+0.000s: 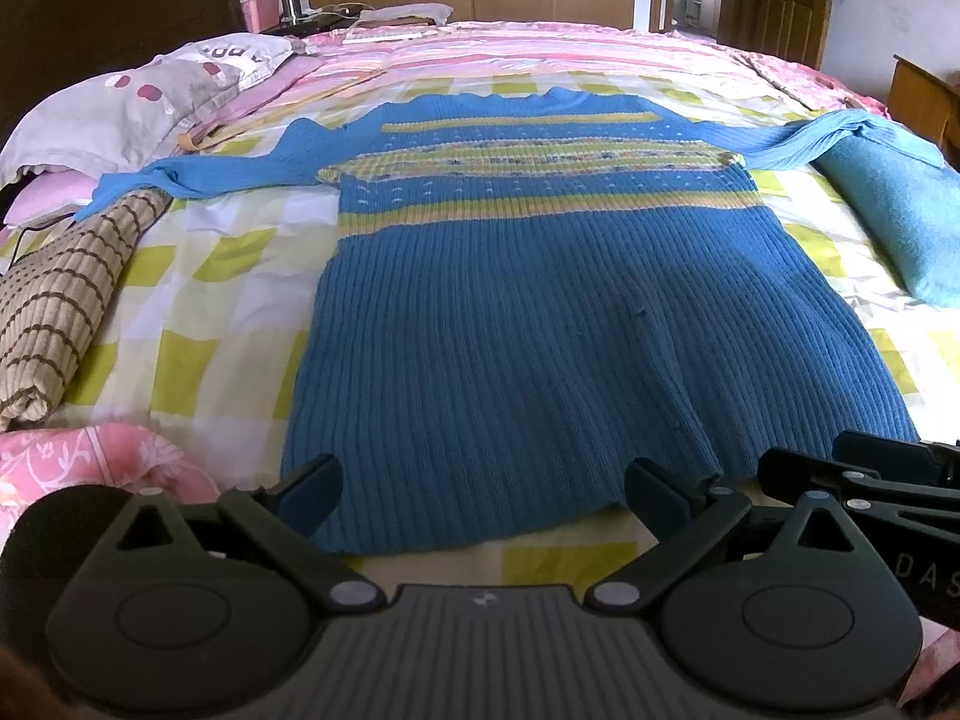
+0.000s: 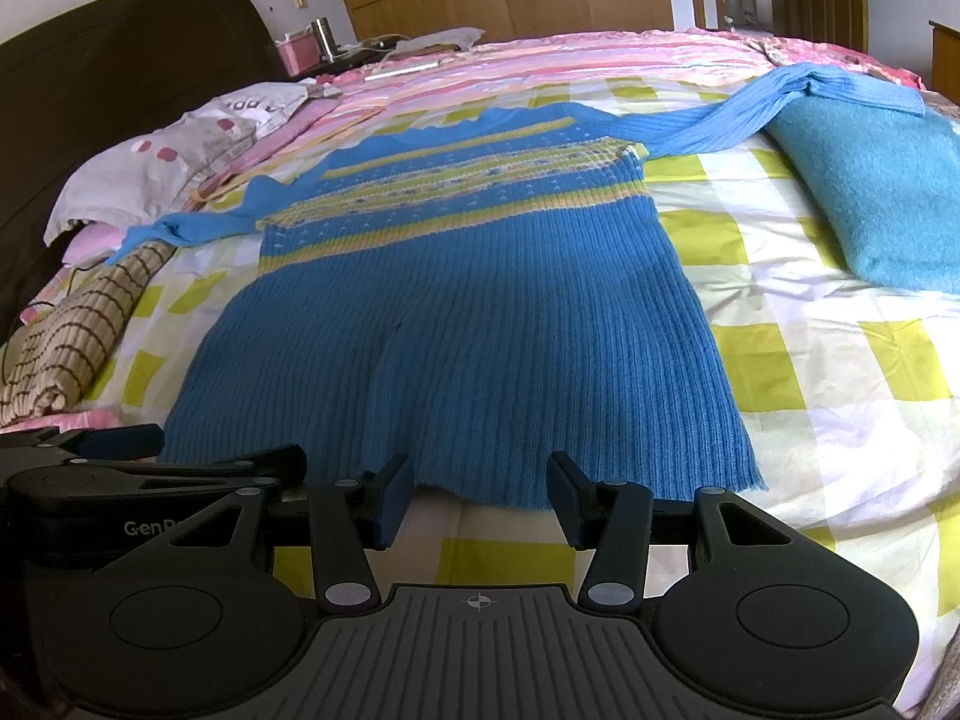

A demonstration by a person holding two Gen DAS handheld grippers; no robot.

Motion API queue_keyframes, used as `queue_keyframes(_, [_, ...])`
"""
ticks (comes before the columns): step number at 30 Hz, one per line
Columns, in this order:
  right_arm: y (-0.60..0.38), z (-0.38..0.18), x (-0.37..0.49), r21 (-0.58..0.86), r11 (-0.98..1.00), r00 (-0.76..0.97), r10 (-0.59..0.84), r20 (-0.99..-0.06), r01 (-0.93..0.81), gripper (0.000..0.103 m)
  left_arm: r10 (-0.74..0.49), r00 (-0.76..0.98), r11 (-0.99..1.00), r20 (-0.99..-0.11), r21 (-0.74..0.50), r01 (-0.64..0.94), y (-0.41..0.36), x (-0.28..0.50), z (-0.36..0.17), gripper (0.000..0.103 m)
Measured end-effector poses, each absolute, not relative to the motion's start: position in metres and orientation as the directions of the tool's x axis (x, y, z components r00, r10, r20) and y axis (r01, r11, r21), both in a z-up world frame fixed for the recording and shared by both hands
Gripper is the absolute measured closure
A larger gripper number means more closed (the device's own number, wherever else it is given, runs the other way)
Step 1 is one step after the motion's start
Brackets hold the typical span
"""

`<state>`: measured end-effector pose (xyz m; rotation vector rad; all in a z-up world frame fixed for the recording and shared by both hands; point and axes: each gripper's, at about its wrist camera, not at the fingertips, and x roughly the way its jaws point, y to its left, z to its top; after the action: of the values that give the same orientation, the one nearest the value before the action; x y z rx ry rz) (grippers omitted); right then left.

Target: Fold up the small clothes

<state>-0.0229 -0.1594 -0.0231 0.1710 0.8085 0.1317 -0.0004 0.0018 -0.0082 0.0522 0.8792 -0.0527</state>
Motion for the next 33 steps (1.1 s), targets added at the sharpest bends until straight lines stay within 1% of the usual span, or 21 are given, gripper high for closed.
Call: queue_keyframes(33, [-0.1579, -0.0233, -0.0233, 0.196, 0.979, 0.686, 0.18, -0.705, -0.056, 0.054, -0.042, 0.627, 0.998, -0.778, -0.004, 0.062, 0.0042, 0.0015, -0.0087, 0.0])
